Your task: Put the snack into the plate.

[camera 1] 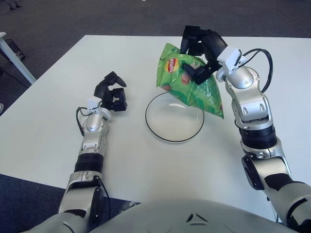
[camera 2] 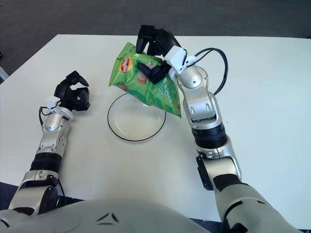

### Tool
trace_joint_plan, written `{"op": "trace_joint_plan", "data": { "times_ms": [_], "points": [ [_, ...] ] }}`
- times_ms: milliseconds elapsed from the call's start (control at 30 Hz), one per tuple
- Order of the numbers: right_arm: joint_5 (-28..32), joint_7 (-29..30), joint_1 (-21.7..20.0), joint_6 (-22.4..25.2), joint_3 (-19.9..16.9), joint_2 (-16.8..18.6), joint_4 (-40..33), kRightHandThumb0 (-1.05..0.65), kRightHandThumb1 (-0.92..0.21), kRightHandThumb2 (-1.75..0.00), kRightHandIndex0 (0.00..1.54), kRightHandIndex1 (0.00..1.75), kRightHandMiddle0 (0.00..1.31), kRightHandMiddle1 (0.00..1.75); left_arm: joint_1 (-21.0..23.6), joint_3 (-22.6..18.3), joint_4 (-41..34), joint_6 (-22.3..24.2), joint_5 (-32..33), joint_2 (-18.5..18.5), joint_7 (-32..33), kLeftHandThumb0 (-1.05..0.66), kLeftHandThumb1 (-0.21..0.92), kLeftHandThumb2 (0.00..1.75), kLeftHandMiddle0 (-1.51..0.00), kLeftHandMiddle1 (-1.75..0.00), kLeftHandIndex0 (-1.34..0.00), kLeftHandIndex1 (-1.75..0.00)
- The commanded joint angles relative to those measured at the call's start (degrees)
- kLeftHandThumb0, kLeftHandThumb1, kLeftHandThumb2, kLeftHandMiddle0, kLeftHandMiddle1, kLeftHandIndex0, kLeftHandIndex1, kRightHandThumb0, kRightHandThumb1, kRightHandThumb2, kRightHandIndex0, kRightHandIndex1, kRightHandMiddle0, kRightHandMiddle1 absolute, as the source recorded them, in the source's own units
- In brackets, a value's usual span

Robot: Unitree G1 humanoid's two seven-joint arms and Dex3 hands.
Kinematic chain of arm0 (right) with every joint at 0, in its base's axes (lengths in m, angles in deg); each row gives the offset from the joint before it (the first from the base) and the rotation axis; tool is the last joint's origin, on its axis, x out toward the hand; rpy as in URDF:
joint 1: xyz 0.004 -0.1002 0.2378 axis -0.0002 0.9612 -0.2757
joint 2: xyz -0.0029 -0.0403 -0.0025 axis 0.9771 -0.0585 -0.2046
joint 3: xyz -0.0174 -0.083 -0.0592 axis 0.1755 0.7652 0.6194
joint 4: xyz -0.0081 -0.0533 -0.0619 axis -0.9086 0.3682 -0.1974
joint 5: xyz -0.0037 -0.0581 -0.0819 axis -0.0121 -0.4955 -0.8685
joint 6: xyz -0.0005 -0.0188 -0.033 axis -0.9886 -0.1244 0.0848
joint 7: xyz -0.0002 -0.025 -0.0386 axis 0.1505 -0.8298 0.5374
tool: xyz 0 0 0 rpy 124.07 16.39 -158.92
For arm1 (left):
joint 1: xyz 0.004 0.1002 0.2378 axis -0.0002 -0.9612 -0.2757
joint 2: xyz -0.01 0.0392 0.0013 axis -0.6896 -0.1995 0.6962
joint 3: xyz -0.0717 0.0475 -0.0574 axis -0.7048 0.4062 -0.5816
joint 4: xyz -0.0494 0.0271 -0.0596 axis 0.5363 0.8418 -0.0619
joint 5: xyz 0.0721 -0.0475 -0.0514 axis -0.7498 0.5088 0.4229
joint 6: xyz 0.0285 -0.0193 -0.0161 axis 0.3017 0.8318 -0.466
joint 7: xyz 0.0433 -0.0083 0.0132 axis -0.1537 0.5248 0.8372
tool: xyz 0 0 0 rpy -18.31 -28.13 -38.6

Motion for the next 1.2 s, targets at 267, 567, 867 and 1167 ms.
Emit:
{"op": "trace_joint_plan", "data": {
  "times_ms": [267,567,867,1167],
  "points": [
    [-1.20,-0.05,-2.27,-10.29,3.90,1.50,4.46,0.00,0.05,-1.73,0.88,1.74,0.66,1.75,-9.83,0.76,8.75,-1.56,0.02,5.32,0.74,-0.51,0.25,1.40,-1.38,-1.75,-0.67,-1.75],
    [-0.24,-2.22,1.28,-18.95,5.99,0.76,7.99,0.00,0.06,-1.73,0.90,1.69,0.67,1.75,-9.79,0.72,8.98,-2.03,0.12,5.56,0.62,-0.51,0.26,1.39,-1.37,-1.75,-0.67,-1.75],
    [2.25,-7.57,1.40,-24.98,6.66,-0.23,12.66,0.00,0.10,-1.74,0.96,1.63,0.69,1.75,-9.81,0.77,8.85,-2.34,-0.12,5.73,0.90,-0.51,0.26,1.40,-1.37,-1.75,-0.67,-1.75],
    [3.95,-13.77,0.82,-23.35,6.38,-1.28,13.24,-0.01,0.08,-1.75,0.92,1.71,0.69,1.72,-9.85,0.73,8.75,-2.33,-0.14,5.76,0.96,-0.50,0.26,1.39,-1.38,-1.75,-0.66,-1.75]
  ]
}}
